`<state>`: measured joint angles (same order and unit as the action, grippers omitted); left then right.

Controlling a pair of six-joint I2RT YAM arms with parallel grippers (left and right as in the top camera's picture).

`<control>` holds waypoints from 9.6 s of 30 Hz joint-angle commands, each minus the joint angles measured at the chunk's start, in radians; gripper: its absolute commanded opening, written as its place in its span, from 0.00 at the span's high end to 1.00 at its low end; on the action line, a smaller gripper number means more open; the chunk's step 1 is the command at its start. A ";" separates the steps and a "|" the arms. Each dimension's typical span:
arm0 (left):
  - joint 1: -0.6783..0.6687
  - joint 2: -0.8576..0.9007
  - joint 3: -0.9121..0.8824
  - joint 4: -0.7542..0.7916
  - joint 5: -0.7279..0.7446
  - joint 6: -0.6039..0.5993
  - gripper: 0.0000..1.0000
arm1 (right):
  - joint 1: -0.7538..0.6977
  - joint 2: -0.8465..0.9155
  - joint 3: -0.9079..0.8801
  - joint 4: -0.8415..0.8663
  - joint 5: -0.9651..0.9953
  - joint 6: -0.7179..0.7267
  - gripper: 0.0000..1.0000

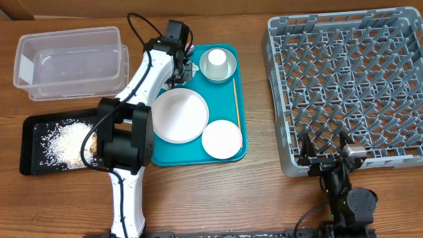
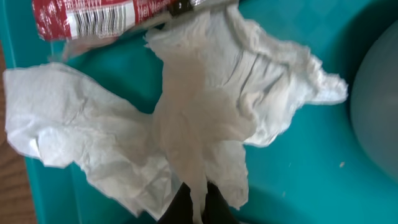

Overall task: Sort waste into correct bins and load items into the dishwasher
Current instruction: 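Carry the tissue left and drop it into the clear plastic bin, then return the left gripper to the tray and grasp the remaining tissue, then carry the tissue left and drop it into the clear bin, then move the left gripper to the red wrapper and grasp it, then carry the red wrapper left and drop it into the clear bin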

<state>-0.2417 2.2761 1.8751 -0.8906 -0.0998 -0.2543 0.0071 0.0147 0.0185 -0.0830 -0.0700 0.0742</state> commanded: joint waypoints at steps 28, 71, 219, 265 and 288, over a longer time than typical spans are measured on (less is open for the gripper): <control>0.126 -0.390 0.078 0.002 -0.352 0.008 0.96 | -0.003 -0.012 -0.011 0.003 0.010 -0.003 0.00; 0.025 -0.218 0.077 -0.129 0.085 -0.003 0.00 | -0.003 -0.012 -0.011 0.003 0.009 -0.003 0.00; 0.106 0.031 0.448 -0.222 0.150 -0.313 0.00 | -0.003 -0.012 -0.011 0.003 0.009 -0.003 0.00; 0.106 0.289 0.460 -0.107 0.195 -0.778 0.96 | -0.003 -0.012 -0.011 0.003 0.009 -0.003 0.00; 0.246 -0.058 0.583 -0.283 -0.106 -0.516 0.96 | -0.003 -0.012 -0.011 0.003 0.010 -0.003 0.00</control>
<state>-0.0360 2.2326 2.4466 -1.1458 -0.0784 -0.8730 0.0071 0.0147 0.0181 -0.0826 -0.0708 0.0742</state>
